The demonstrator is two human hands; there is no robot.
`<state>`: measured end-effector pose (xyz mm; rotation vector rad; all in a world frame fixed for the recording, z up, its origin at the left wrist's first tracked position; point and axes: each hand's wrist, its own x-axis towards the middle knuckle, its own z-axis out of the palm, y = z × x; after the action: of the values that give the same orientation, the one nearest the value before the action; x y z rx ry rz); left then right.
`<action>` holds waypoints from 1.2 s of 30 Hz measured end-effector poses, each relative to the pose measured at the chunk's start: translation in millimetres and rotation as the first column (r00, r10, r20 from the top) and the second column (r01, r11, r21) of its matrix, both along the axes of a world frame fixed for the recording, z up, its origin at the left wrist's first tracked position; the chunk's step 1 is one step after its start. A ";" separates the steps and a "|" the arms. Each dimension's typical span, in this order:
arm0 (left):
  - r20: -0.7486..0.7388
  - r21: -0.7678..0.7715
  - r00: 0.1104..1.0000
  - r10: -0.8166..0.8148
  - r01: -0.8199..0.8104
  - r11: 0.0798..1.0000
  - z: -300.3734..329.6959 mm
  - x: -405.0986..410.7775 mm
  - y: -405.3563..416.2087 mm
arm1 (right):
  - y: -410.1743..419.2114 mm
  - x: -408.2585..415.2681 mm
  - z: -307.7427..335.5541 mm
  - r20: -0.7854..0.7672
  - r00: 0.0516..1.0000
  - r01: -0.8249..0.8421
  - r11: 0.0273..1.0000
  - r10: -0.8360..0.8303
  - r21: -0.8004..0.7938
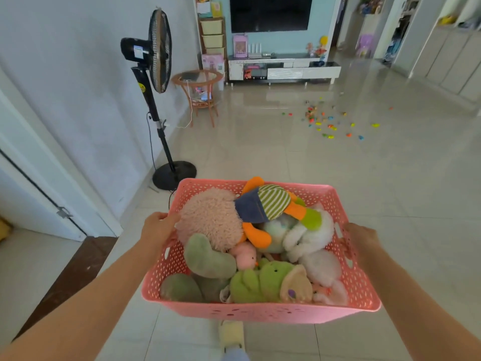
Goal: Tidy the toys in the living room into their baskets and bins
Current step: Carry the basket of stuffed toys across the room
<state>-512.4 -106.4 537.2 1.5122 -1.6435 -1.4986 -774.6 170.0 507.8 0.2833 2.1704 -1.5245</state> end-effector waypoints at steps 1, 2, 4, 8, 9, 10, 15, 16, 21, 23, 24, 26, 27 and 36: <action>0.015 -0.010 1.000 -0.011 0.011 1.000 -3.5 -21.8 -18.4 | -16.0 -17.6 -3.5 -0.001 1.000 0.002 1.000 -0.002 0.010; 0.025 -0.018 0.999 -0.026 0.027 0.999 -6.1 -40.8 -35.0 | -29.5 -32.5 -6.4 -0.003 1.000 0.003 1.000 -0.003 0.014; 0.033 -0.014 0.998 -0.051 0.052 0.999 -11.5 -80.4 -72.6 | -58.9 -66.0 -13.7 0.005 1.000 0.019 0.999 -0.019 0.035; 0.035 -0.004 0.994 -0.100 0.100 0.995 -12.2 -151.3 -138.2 | -109.3 -124.6 -12.0 -0.032 0.998 0.051 0.997 -0.049 0.056; 0.033 -0.022 0.992 -0.121 0.122 0.992 -9.8 -168.1 -152.2 | -119.0 -137.4 -9.5 -0.038 0.998 0.057 0.997 -0.055 0.051; 0.046 -0.038 0.990 -0.137 0.139 0.990 -8.8 -190.7 -171.1 | -130.8 -154.4 -8.2 -0.046 0.997 0.069 0.996 -0.067 0.050; 0.072 -0.052 0.981 -0.179 0.183 0.982 -7.4 -291.5 -234.4 | -182.7 -241.1 -3.4 -0.039 0.992 0.118 0.992 -0.116 0.040; 0.070 -0.044 0.980 -0.187 0.191 0.981 -10.2 -308.9 -244.7 | -191.6 -259.9 -5.8 -0.029 0.991 0.131 0.991 -0.131 0.032; 0.082 -0.029 0.982 -0.173 0.175 0.984 -26.9 -413.3 -301.4 | -254.6 -375.6 -18.2 -0.041 0.995 0.095 0.995 -0.094 0.026; 0.081 -0.033 0.985 -0.150 0.153 0.988 -27.3 -447.0 -317.9 | -278.6 -417.2 -19.4 -0.055 0.997 0.055 0.998 -0.054 0.028; 0.083 -0.032 0.987 -0.136 0.139 0.990 -26.2 -467.1 -327.8 | -293.6 -442.6 -20.5 -0.053 0.998 0.038 0.999 -0.037 0.025; 0.073 -0.035 0.991 -0.113 0.115 0.993 -21.1 -498.1 -345.9 | -320.9 -484.8 -15.3 -0.061 0.998 0.021 1.000 -0.020 0.005; 0.062 -0.032 0.992 -0.106 0.108 0.994 -19.8 -513.6 -356.8 | -336.9 -506.9 -11.5 -0.069 0.997 0.017 1.000 -0.016 0.006; 0.076 -0.074 0.997 0.013 -0.007 0.997 -14.2 -631.1 -477.2 | -484.7 -646.3 1.4 -0.088 0.995 -0.043 0.999 0.042 -0.016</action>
<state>-1143.5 -583.6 523.0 1.5530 -1.7131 -1.3750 -1420.9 -314.7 509.2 0.1663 2.2139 -1.5591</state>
